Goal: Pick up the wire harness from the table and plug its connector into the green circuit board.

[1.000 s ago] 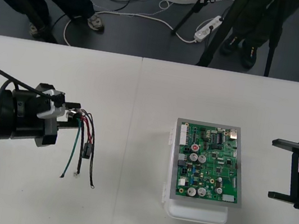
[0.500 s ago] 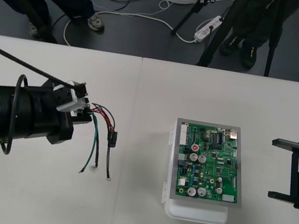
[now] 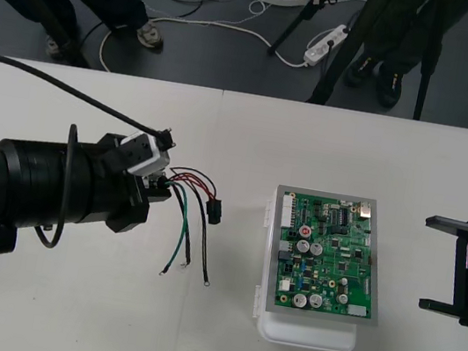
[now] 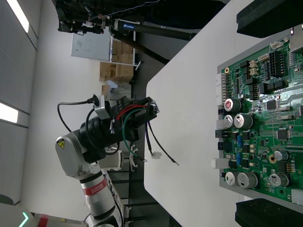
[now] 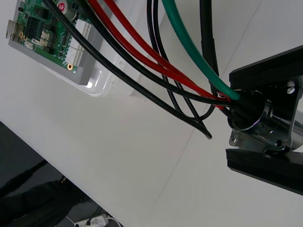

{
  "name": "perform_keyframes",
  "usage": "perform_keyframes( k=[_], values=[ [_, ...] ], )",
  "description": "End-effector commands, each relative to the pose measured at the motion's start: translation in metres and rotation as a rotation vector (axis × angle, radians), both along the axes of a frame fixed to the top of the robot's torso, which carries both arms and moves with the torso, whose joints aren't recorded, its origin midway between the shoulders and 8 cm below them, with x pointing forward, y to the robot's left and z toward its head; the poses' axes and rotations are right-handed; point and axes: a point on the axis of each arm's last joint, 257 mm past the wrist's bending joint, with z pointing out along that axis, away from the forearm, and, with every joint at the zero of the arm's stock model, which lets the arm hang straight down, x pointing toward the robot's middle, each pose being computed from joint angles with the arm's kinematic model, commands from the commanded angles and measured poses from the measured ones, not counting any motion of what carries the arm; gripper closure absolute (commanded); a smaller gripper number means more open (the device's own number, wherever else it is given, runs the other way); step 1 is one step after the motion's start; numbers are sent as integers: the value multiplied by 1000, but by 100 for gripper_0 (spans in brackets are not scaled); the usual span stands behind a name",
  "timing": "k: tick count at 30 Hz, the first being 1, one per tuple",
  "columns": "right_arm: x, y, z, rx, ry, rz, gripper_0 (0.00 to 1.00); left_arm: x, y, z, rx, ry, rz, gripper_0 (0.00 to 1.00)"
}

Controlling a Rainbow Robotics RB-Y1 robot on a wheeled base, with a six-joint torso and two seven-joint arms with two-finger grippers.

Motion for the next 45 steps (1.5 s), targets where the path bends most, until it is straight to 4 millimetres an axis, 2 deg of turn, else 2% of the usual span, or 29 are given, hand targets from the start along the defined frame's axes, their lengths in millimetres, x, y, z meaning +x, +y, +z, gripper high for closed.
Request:
perform_keyframes(
  k=[1, 11, 17, 32, 36, 45],
  values=[
    [2, -5, 19, 23, -5, 2, 0, 17, -31, 46, -123, -56, 62, 100],
    [0, 0, 25, 37, 5, 21, 0, 32, -49, 57, -154, -47, 142, 100],
    [-5, 8, 35, 56, 28, 56, 0, 40, -57, 65, -165, -42, 192, 100],
    [-16, 26, 77, 117, 170, 168, 0, 48, -68, 86, -239, -37, 243, 100],
    [-13, 32, 85, 119, 192, 142, 0, 52, -67, 90, -246, -41, 258, 100],
    [-6, 61, 113, 111, 272, 24, 0, 54, -64, 93, -272, -25, 282, 100]
  ],
)
